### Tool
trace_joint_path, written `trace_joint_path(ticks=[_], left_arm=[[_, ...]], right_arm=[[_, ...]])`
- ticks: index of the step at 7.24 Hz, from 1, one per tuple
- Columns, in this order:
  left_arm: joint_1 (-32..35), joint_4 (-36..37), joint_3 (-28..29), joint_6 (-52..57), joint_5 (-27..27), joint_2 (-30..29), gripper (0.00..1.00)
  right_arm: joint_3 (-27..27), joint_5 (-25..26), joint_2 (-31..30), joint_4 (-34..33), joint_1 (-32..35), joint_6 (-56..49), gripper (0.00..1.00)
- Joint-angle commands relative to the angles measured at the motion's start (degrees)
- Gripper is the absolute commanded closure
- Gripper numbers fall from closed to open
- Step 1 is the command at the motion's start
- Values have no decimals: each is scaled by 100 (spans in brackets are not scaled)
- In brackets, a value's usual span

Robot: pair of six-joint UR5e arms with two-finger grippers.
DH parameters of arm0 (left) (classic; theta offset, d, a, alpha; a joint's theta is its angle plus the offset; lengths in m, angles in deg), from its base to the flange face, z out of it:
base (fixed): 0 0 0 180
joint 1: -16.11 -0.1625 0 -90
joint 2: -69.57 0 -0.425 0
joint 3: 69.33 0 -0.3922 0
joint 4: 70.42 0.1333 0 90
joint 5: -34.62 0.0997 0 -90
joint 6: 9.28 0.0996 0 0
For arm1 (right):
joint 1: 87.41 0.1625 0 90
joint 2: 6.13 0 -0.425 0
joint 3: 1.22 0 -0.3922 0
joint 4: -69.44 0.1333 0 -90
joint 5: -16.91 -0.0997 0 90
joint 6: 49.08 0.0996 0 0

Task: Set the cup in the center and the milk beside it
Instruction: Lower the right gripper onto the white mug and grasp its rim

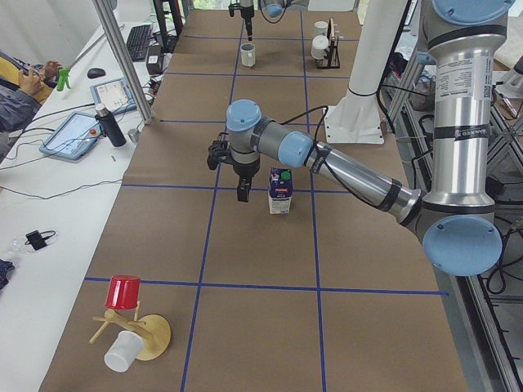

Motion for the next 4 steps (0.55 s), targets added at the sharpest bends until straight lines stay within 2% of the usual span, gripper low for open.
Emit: trace_joint_path(ticks=[1, 3, 4], left_arm=[[2, -13, 0, 50, 368, 15, 2], [-15, 30, 43, -20, 363, 6, 2], [-33, 31, 78, -11, 319, -2, 2]], right_arm=[[-160, 53, 94, 88, -217, 95, 0], [-370, 62, 112, 149, -261, 95, 3], [-432, 71, 112, 210, -270, 104, 20]])
